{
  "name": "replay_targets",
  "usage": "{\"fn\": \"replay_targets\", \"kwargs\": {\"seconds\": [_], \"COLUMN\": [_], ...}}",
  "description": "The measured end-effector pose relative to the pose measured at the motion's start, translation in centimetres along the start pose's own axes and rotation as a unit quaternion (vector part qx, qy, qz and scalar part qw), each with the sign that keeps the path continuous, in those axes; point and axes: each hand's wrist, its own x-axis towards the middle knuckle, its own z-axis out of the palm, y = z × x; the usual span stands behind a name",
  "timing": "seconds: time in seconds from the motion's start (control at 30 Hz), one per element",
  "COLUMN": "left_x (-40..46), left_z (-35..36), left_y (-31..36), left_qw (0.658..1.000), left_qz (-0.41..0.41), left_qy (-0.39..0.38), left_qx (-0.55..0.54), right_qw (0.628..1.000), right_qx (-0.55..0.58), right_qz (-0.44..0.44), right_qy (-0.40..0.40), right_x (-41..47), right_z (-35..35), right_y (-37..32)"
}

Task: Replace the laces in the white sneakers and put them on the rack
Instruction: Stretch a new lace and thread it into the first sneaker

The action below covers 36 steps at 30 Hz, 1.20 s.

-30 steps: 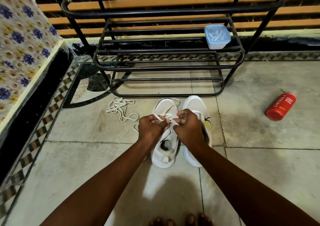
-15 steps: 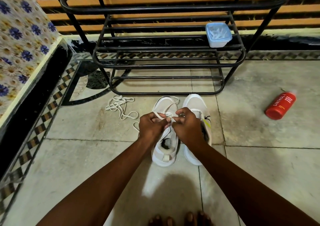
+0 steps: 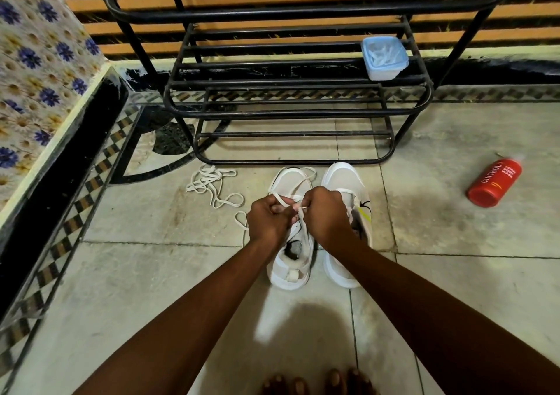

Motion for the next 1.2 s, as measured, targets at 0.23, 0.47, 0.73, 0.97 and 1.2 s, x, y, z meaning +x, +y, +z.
{"fn": "replay_targets", "kwargs": {"seconds": [0.23,0.47,0.73,0.97,1.2], "left_x": [-0.8,-0.4,0.8,1.1,-0.3], "left_z": [-1.0,-0.9,-0.5,-0.5,-0.5], "left_y": [-0.9,-0.5,-0.5,-1.0,0.2], "left_qw": [0.975,0.965,0.964,0.969,0.969], "left_qz": [0.153,0.163,0.136,0.123,0.112], "left_qy": [-0.035,-0.024,-0.021,-0.027,-0.012], "left_qx": [0.156,0.204,0.226,0.212,0.220], "right_qw": [0.996,0.994,0.965,0.856,0.859], "right_qx": [-0.071,-0.045,0.026,0.496,-0.314], "right_qz": [-0.043,-0.098,-0.213,-0.089,-0.400], "right_qy": [-0.019,0.019,0.152,0.113,-0.059], "right_x": [0.4,0.0,0.4,1.7,2.8], "right_z": [-0.4,-1.1,-4.9,-8.9,-7.6], "right_y": [-0.4,0.4,-0.3,-1.2,2.5]}}
